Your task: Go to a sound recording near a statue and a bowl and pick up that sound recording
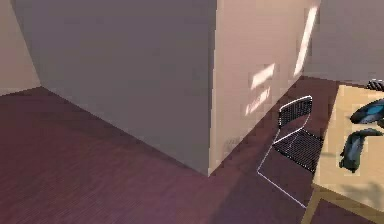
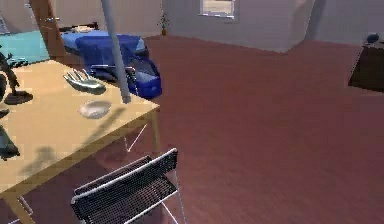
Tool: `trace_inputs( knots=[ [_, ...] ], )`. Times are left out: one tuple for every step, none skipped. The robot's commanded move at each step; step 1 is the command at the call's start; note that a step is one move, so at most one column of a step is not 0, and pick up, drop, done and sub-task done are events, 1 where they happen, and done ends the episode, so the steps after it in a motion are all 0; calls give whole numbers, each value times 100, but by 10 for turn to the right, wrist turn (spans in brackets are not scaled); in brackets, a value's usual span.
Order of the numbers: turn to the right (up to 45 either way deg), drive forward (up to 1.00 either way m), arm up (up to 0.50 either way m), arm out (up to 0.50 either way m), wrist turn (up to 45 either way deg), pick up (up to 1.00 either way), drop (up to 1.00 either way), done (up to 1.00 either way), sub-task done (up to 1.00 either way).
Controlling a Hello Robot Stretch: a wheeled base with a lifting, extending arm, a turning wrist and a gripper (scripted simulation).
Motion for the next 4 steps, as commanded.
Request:
trace_inputs(
  knots=[
    [0, 75, 0, 0, 0, 0, 0, 0, 0],
    [-240, 0, 0, 0, 0, 0, 0, 0, 0],
    [450, 0, 0, 0, 0, 0, 0, 0, 0],
    [210, 0, 0, 0, 0, 0, 0, 0, 0]
  ],
)
